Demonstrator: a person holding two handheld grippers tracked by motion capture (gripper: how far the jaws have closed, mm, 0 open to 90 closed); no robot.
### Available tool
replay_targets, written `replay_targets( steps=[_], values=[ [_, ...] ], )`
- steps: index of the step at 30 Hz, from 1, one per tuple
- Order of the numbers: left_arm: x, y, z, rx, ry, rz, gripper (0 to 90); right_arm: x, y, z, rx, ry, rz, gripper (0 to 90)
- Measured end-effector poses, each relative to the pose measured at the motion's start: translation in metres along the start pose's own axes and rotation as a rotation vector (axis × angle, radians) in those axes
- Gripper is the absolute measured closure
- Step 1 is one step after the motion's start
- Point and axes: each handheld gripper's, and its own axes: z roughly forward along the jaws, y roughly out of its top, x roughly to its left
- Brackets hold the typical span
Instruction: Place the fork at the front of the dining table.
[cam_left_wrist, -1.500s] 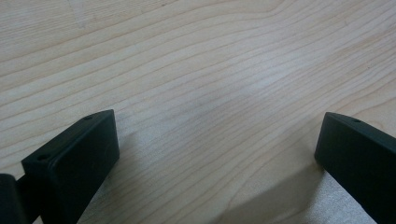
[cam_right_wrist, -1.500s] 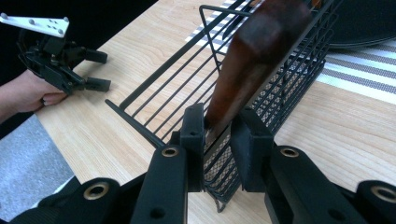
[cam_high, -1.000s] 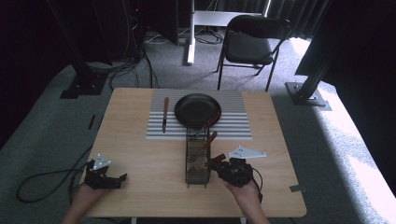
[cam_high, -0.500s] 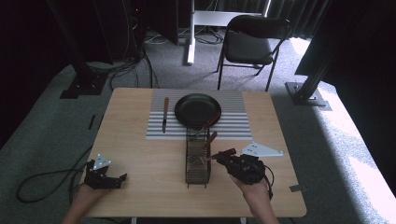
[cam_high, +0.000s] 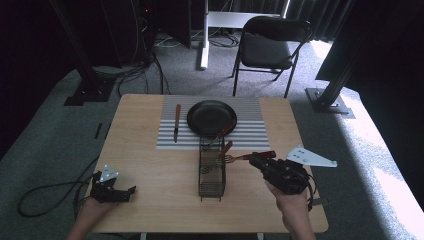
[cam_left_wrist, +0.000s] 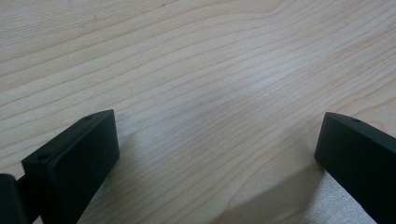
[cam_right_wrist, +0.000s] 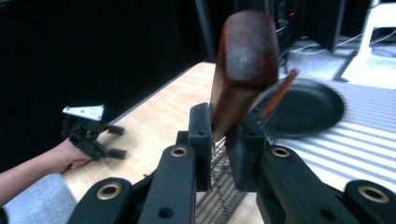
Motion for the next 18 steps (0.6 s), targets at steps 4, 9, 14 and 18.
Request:
replay_targets(
  steps=[4,9,14,18],
  values=[
    [0.000,0.000,0.000,0.000,0.000,0.000,0.0,-0.006,0.002,-0.014,-0.027,-0.046,0.000,80.5],
    [0.000,0.000,0.000,0.000,0.000,0.000,0.0,-0.016,-0.003,-0.025,-0.030,-0.081,0.022,80.5],
    [0.000,0.000,0.000,0.000,0.000,0.000,0.0,-0.026,-0.010,-0.027,-0.016,-0.128,0.036,80.5],
    [0.000,0.000,0.000,0.000,0.000,0.000,0.0,-0.038,-0.018,-0.021,0.016,-0.157,0.060,80.4]
  ],
)
